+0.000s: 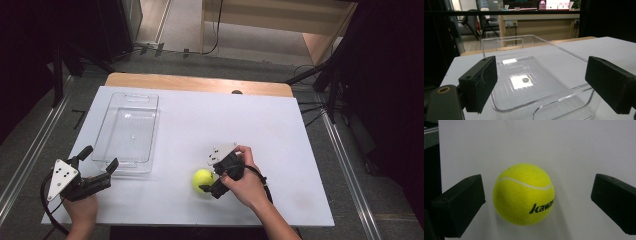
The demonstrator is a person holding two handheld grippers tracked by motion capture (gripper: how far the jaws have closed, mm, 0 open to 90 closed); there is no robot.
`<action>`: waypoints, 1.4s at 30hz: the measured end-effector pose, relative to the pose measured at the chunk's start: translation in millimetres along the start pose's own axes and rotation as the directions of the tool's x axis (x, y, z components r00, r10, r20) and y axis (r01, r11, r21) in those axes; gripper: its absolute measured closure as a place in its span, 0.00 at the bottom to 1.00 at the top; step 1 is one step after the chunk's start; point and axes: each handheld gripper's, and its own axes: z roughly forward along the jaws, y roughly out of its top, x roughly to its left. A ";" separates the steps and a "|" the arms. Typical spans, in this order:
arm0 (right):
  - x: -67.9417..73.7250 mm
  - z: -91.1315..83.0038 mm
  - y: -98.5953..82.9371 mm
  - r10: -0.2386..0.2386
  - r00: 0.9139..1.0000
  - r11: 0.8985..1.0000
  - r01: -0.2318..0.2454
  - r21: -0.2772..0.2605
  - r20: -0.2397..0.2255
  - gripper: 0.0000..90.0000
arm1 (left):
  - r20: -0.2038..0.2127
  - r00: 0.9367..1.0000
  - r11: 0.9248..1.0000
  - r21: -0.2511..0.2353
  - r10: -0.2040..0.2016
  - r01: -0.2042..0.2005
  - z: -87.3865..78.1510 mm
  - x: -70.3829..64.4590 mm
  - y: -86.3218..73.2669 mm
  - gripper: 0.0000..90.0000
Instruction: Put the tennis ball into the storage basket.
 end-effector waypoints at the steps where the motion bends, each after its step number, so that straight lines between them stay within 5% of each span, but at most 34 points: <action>1: 0.2 2.1 0.5 -0.003 1.000 1.000 0.003 0.011 -0.007 0.00 | 0.001 1.000 1.000 -0.002 0.001 -0.001 0.1 0.1 -0.1 0.13; 30: 5.3 29.3 4.1 -0.002 0.998 0.986 0.013 0.165 -0.066 0.07 | 0.003 1.000 1.000 0.000 0.002 -0.002 -0.1 0.0 0.2 0.13; 42: 7.1 34.1 4.4 -0.002 0.997 0.981 0.016 0.194 -0.071 0.25 | 0.004 1.000 1.000 0.000 0.003 -0.003 -0.1 0.0 0.3 0.13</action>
